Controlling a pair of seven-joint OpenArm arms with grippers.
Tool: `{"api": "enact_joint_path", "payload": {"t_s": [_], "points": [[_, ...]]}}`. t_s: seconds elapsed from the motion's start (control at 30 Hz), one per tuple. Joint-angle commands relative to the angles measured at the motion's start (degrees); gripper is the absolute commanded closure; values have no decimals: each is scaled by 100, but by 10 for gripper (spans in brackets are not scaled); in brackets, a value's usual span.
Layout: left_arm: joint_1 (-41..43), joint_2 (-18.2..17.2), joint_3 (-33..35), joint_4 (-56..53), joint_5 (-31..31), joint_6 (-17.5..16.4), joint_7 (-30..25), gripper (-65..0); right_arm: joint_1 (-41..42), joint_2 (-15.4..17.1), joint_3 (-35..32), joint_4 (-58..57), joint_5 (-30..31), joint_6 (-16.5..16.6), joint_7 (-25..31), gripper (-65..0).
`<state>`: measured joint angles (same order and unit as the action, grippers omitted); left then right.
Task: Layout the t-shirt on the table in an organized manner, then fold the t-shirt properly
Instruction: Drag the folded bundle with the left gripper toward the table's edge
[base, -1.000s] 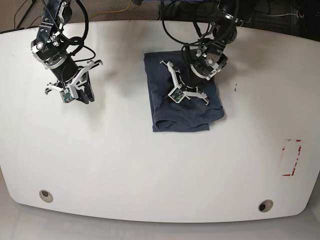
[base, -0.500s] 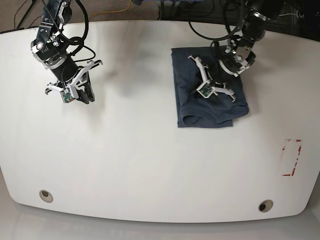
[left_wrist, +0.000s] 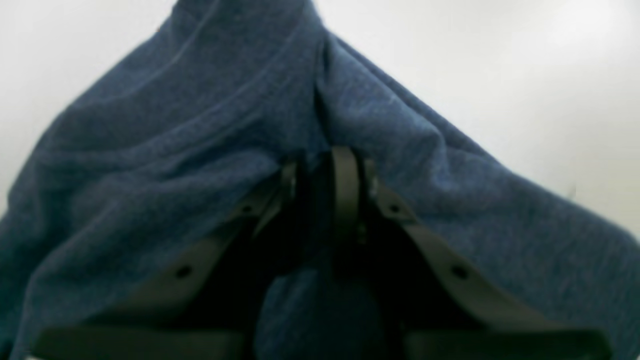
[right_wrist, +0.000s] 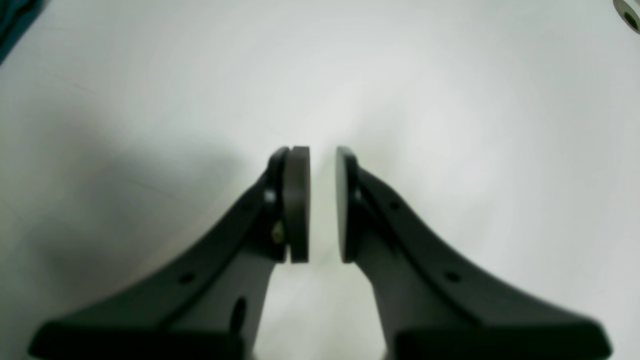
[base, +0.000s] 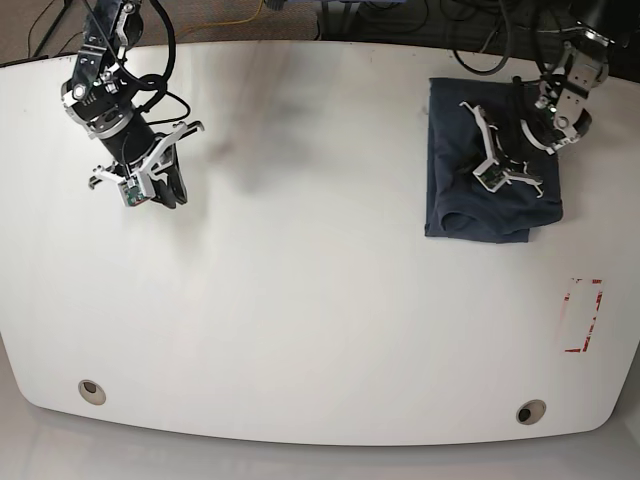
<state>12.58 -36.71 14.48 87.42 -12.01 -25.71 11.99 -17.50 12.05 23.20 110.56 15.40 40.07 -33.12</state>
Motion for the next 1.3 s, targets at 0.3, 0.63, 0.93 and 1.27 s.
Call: {"api": "enact_joint_path", "payload": {"t_s": [0.3, 0.63, 0.93, 1.27], "points": [[118, -298, -1558, -570, 168, -1152, 388, -68, 40, 56, 23, 95, 100, -7, 152, -87], [109, -457, -2252, -1089, 511, -1429, 388, -69, 40, 56, 23, 95, 109, -7, 152, -87], [-242, -668, -2270, -1546, 493, -1429, 388, -69, 31, 56, 23, 95, 109, -7, 152, -86], [-585, -650, -2841, -1537, 485, -1429, 669, -69, 31, 30, 23, 95, 109, -7, 152, -84]]}}
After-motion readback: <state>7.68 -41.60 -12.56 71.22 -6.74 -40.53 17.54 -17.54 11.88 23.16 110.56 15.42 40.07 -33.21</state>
